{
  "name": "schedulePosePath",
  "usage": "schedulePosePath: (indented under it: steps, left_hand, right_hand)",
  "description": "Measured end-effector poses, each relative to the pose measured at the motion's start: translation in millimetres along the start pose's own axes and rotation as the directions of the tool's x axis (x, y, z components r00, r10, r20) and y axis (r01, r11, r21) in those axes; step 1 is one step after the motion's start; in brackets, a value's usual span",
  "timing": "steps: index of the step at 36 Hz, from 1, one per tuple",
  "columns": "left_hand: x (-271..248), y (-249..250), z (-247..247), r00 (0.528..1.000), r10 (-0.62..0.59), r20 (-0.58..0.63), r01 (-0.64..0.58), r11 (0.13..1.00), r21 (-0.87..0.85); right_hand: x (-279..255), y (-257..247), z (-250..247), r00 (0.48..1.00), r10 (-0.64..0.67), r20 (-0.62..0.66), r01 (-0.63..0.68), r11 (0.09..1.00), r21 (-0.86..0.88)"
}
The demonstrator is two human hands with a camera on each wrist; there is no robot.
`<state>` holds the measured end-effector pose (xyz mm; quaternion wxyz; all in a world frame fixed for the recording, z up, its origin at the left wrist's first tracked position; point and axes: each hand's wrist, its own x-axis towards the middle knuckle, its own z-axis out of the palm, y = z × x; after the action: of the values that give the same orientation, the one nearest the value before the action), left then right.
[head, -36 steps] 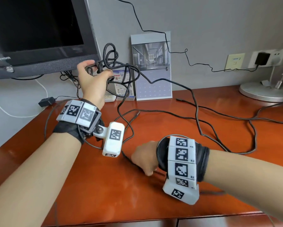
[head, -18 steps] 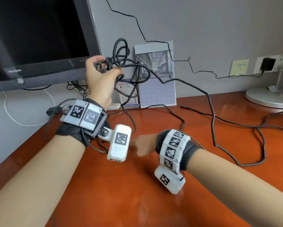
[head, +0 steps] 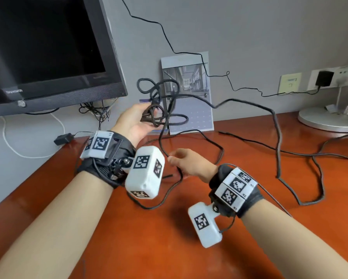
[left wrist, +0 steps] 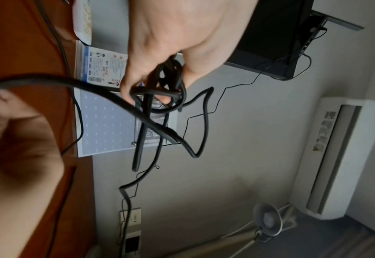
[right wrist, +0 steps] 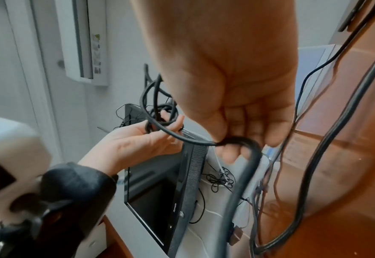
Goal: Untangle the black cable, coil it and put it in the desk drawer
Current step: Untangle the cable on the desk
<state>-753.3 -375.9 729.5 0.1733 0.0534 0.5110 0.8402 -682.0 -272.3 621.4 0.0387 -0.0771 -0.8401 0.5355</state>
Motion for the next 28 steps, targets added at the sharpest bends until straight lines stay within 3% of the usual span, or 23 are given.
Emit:
schedulePosePath:
  steps: [3,6,10,15,18,25,28]
  left_hand:
    - [2.5,-3.0,-7.4,0.997,-0.075,-0.030,0.077,0.996,0.044]
    - [4.7,-7.8,-17.2,0.990,-0.131,-0.048,0.132,0.991,0.017]
    - [14.5,-16.6,-30.3,0.989,-0.112,-0.095,0.115,0.993,0.029]
    - [18.9,-36.0,-30.5,0.991,0.033,-0.129,-0.025,0.998,0.059]
    - [19.9,-49.6,-33.8,0.977,0.163,-0.136,-0.137,0.974,0.181]
    - [25.8,-71.3,-52.9,0.925,0.369,-0.091,-0.295,0.849,0.439]
    - [29.6,-74.3,-57.5,0.900,0.422,-0.113,-0.328,0.824,0.461]
  right_hand:
    - [0.7,-1.9,2.9,0.997,-0.075,0.005,0.075,0.997,-0.022]
    - [0.6,5.3,-1.2,0.989,-0.110,-0.104,0.096,0.987,-0.130]
    - [1.8,16.7,-12.2,0.986,-0.057,-0.158,0.041,0.994,-0.101]
    - [-2.4,12.9,-23.8,0.991,-0.059,-0.122,0.055,0.998,-0.040]
    - [-3.7,10.1,-28.5,0.988,-0.103,-0.117,0.107,0.994,0.025]
    - [-2.2,33.2,-37.3,0.942,-0.127,-0.310,0.192,0.963,0.187]
    - [10.7,44.2,-39.7,0.903,-0.045,-0.427,0.181,0.942,0.283]
